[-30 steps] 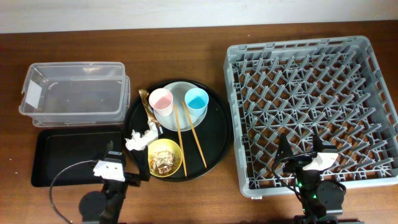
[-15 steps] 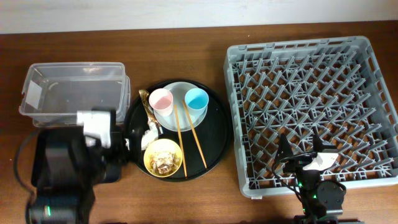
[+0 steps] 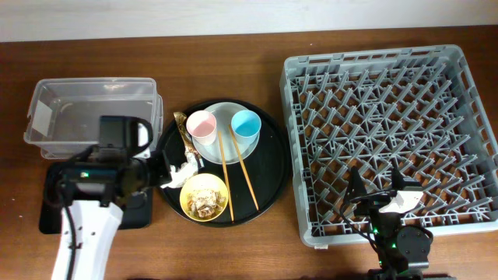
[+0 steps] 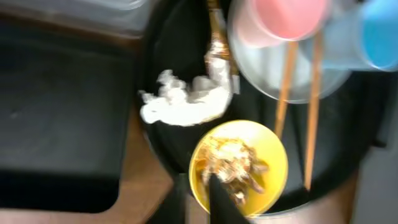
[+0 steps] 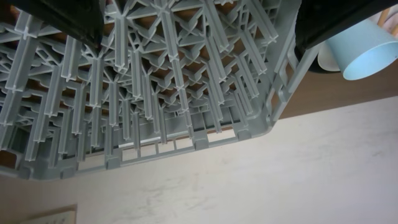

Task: Sort waste into correct bins and load items into the dishwasher rack
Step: 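Reach the left gripper to the white tissue and grasp it, then carry the tissue with the left gripper and drop it into the clear bin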

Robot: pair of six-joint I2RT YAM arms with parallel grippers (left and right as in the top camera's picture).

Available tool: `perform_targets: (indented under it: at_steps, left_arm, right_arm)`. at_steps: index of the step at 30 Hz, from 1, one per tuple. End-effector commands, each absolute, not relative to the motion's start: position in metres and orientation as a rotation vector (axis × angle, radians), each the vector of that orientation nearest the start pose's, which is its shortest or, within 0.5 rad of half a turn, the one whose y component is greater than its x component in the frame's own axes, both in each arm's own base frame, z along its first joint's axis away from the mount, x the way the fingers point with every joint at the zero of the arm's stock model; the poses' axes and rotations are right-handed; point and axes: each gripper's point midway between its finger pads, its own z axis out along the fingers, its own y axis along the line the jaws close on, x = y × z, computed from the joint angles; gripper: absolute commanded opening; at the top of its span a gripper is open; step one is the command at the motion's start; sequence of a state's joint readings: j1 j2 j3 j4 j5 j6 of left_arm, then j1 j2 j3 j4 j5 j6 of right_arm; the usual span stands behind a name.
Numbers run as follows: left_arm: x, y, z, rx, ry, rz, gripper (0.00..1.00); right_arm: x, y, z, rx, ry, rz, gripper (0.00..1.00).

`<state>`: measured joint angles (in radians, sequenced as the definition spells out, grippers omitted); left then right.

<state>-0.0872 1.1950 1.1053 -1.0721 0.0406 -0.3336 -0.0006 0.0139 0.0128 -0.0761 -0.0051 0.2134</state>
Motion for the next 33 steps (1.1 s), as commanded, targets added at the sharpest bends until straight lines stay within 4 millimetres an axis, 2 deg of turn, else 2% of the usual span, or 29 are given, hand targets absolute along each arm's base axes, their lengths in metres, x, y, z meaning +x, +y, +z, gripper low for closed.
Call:
perform_targets:
  at_steps: [1, 3, 8, 12, 16, 22, 26, 28, 31, 33]
  left_arm:
    - [0.262, -0.025, 0.143, -0.518, 2.72, -0.007, 0.44]
    - [0.263, -0.031, 0.126, -0.527, 2.733, -0.012, 0.6]
    - [0.272, -0.032, 0.09, -0.56, 2.739, -0.001, 0.6]
    - [0.281, -0.033, 0.074, -0.561, 2.748, 0.005, 0.6]
    - [0.289, -0.035, 0.053, -0.564, 2.778, 0.022, 0.68]
    - [0.29, -0.036, 0.025, -0.57, 2.849, 0.061, 0.68]
    - [0.29, -0.036, 0.015, -0.571, 2.87, 0.076, 0.67]
    - [0.291, -0.036, 0.014, -0.571, 2.869, 0.075, 0.62]
    - [0.294, -0.036, 0.015, -0.57, 2.858, 0.067, 0.45]
    - [0.295, -0.037, 0.016, -0.57, 2.852, 0.063, 0.25]
  right_arm:
    - [0.246, -0.001, 0.156, 0.183, 1.641, 0.162, 0.98]
    - [0.246, -0.001, 0.156, 0.183, 1.641, 0.162, 0.98]
    - [0.246, -0.001, 0.156, 0.183, 1.641, 0.162, 0.98]
    - [0.246, -0.001, 0.156, 0.183, 1.641, 0.162, 0.98]
    - [0.246, -0.001, 0.156, 0.183, 1.641, 0.162, 0.98]
    - [0.246, -0.001, 0.156, 0.183, 1.641, 0.162, 0.98]
    - [0.246, -0.001, 0.156, 0.183, 1.641, 0.162, 0.99]
    - [0.246, -0.001, 0.156, 0.183, 1.641, 0.162, 0.98]
    - [0.246, -0.001, 0.156, 0.183, 1.641, 0.162, 0.98]
    - [0.246, -0.001, 0.156, 0.183, 1.641, 0.162, 0.98]
